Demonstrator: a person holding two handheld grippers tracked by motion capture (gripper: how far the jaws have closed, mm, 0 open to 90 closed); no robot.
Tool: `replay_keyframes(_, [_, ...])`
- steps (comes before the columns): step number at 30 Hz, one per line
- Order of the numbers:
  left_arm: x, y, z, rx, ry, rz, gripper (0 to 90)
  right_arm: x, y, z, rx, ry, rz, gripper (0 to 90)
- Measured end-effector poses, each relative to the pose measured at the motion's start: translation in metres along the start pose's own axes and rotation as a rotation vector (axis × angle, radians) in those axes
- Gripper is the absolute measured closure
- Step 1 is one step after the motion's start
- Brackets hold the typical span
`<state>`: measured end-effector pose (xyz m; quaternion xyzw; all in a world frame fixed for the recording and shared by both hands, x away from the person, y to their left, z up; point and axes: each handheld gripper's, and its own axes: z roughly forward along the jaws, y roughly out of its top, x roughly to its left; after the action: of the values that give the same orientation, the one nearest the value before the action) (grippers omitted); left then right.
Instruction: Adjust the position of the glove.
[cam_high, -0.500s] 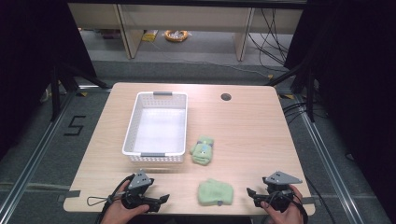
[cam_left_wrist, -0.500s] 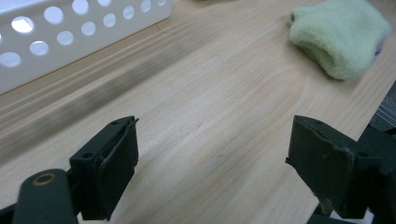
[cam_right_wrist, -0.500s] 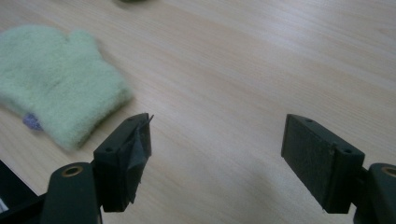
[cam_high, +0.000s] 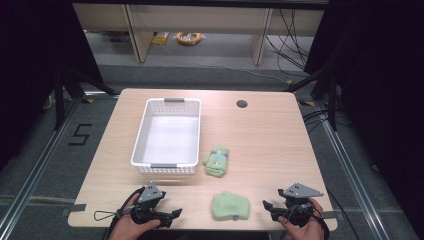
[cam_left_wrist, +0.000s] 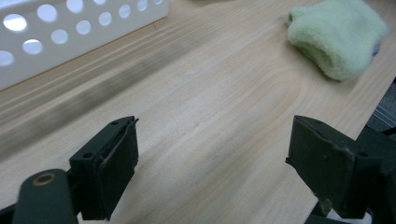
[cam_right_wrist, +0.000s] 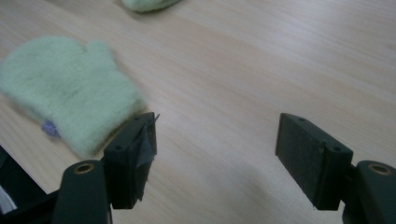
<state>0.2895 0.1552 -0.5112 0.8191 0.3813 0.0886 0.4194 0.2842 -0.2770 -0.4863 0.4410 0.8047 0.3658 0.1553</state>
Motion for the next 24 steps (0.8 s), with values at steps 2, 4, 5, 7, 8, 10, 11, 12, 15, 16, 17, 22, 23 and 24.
replay_keyframes(2, [-0.003, 0.0, 0.002, -0.008, -0.028, -0.033, 15.7, 0.001, 0.001, -0.001, -0.02, -0.001, -0.015, 31.7])
replay_keyframes(4, [-0.003, 0.0, 0.002, -0.01, -0.029, -0.032, 15.7, 0.0, 0.002, -0.001, -0.014, 0.021, -0.015, 32.5])
replay_keyframes(5, [-0.005, 0.001, 0.003, -0.004, -0.022, -0.016, 15.7, 0.001, 0.003, -0.002, -0.01, 0.012, -0.008, 33.2])
replay_keyframes(7, [-0.007, 0.001, 0.004, 0.002, -0.028, -0.019, 15.7, 0.004, 0.003, -0.001, -0.018, 0.025, 0.04, 33.5])
replay_keyframes(8, [-0.007, 0.001, 0.004, 0.002, -0.028, -0.019, 15.7, 0.004, 0.003, -0.001, -0.018, 0.025, 0.04, 33.5])
replay_keyframes(10, [-0.013, 0.004, 0.007, -0.014, -0.039, 0.0, 15.7, 0.004, 0.005, 0.001, -0.033, 0.041, 0.008, 35.0])
replay_keyframes(11, [-0.016, 0.005, 0.007, -0.016, -0.05, 0.001, 15.7, 0.008, 0.006, 0.001, -0.02, 0.051, 0.042, 35.7])
replay_keyframes(12, [-0.019, 0.006, 0.009, -0.029, -0.056, 0.008, 15.7, 0.006, 0.007, 0.003, -0.041, 0.058, 0.005, 37.2])
replay_keyframes(15, [-0.026, 0.009, 0.011, -0.016, -0.053, 0.027, 15.7, 0.012, 0.011, 0.006, -0.028, 0.088, -0.004, 40.6])
replay_keyframes(16, [-0.029, 0.01, 0.012, -0.026, -0.071, 0.018, 15.7, 0.012, 0.011, 0.006, -0.028, 0.088, -0.004, 40.6])
replay_keyframes(17, [-0.035, 0.013, 0.017, -0.022, -0.094, 0.031, 15.9, 0.014, 0.013, 0.009, -0.028, 0.104, -0.029, 42.5])
replay_keyframes(22, [-0.044, 0.021, 0.031, -0.021, -0.112, 0.07, 20.6, 0.022, 0.02, 0.017, 0.003, 0.11, -0.073, 47.7])
replay_keyframes(23, [-0.047, 0.024, 0.032, -0.017, -0.132, 0.049, 22.4, 0.025, 0.022, 0.018, 0.015, 0.121, -0.061, 48.5])
replay_keyframes(24, [-0.048, 0.026, 0.035, -0.027, -0.135, 0.055, 23.7, 0.023, 0.024, 0.021, 0.006, 0.118, -0.103, 49.7])
